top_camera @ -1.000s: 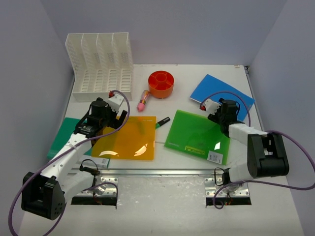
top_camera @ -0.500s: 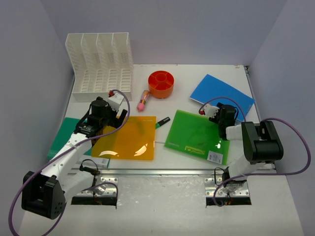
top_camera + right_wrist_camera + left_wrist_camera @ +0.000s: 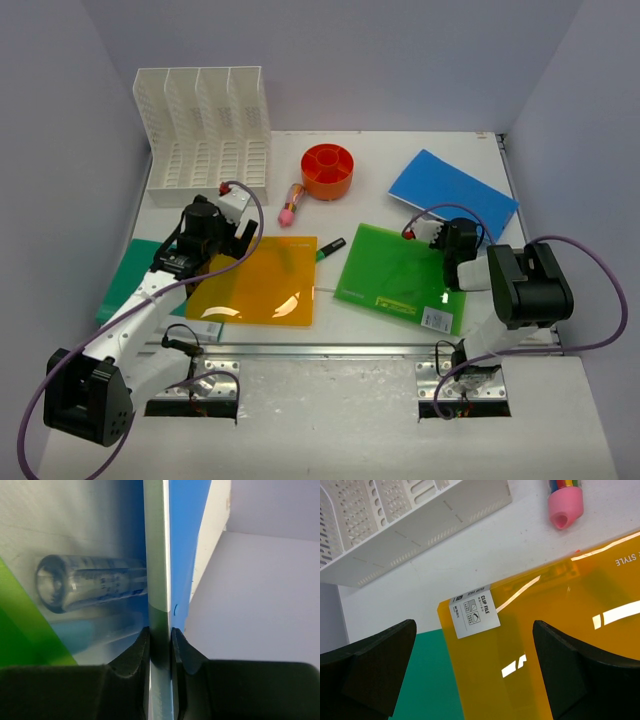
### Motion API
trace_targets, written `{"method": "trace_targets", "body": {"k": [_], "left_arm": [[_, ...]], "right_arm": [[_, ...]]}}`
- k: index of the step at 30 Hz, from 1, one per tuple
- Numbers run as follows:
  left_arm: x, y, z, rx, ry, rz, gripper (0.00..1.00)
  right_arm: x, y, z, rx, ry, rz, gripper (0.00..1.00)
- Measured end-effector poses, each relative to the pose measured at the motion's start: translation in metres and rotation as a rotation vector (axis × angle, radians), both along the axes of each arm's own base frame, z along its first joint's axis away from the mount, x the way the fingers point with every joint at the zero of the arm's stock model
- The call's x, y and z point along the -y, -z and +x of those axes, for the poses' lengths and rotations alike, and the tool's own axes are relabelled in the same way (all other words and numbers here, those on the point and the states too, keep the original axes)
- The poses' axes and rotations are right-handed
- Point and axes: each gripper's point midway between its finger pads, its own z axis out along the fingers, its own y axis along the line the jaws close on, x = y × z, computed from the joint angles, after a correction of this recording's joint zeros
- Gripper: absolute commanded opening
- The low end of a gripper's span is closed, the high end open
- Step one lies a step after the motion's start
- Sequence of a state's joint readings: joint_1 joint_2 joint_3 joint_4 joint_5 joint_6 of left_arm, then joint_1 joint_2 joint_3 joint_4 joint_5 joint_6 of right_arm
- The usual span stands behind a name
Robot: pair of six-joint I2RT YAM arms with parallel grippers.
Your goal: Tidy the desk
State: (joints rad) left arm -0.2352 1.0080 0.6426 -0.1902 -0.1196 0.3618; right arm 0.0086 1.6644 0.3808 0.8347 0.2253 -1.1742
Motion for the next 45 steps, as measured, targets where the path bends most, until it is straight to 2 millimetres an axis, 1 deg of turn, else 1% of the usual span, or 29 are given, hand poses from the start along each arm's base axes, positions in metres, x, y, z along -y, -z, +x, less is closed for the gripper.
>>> {"method": "trace_targets", "body": {"k": [5,8,10,13,16,18,22,27,30,33,36,39,42,45], "left_arm": [[0.0,-0.002,0.001,0.009,-0.001,-0.002,1.0],[-0.001,-0.007,0.001,0.025,-0.005,-0.004,1.0],[0.0,-0.014,0.002,0.038,-0.007,-0.009,1.0],[0.003,-0.03,0.006,0.063,-0.002,-0.026,1.0],[0.011,-0.055,0.01,0.102,0.025,-0.065,1.0],[0.019,-0.073,0.01,0.134,0.06,-0.101,1.0],[0.04,-0.11,0.001,0.189,0.17,-0.18,0.99],[0.069,-0.151,-0.02,0.268,0.364,-0.255,0.97],[0.083,-0.168,-0.033,0.293,0.471,-0.271,0.93],[0.096,-0.182,-0.043,0.287,0.59,-0.258,0.9],[0.107,-0.194,-0.05,0.263,0.7,-0.235,0.89],[0.115,-0.203,-0.052,0.238,0.782,-0.208,0.89],[0.123,-0.208,-0.053,0.211,0.849,-0.174,0.88],[0.134,-0.209,-0.055,0.181,0.918,-0.144,0.85]], "right_arm": [[-0.003,-0.024,-0.002,0.026,-0.012,0.017,0.0],[-0.007,-0.048,0.003,0.042,-0.016,0.055,0.0],[-0.012,-0.068,0.011,0.051,-0.025,0.103,0.0],[-0.025,-0.105,0.023,0.06,-0.059,0.19,0.0],[-0.039,-0.139,0.029,0.054,-0.102,0.275,0.0],[-0.05,-0.154,0.028,0.026,-0.133,0.331,0.0],[-0.073,-0.174,0.017,-0.073,-0.195,0.449,0.0],[-0.102,-0.185,-0.011,-0.23,-0.27,0.573,0.0],[-0.118,-0.195,-0.027,-0.299,-0.317,0.627,0.0],[-0.135,-0.199,-0.045,-0.373,-0.362,0.658,0.0],[-0.155,-0.199,-0.066,-0.46,-0.413,0.67,0.0],[-0.177,-0.192,-0.09,-0.555,-0.47,0.664,0.0],[-0.192,-0.186,-0.11,-0.629,-0.506,0.645,0.0],[-0.2,-0.183,-0.121,-0.667,-0.526,0.623,0.0]]}}
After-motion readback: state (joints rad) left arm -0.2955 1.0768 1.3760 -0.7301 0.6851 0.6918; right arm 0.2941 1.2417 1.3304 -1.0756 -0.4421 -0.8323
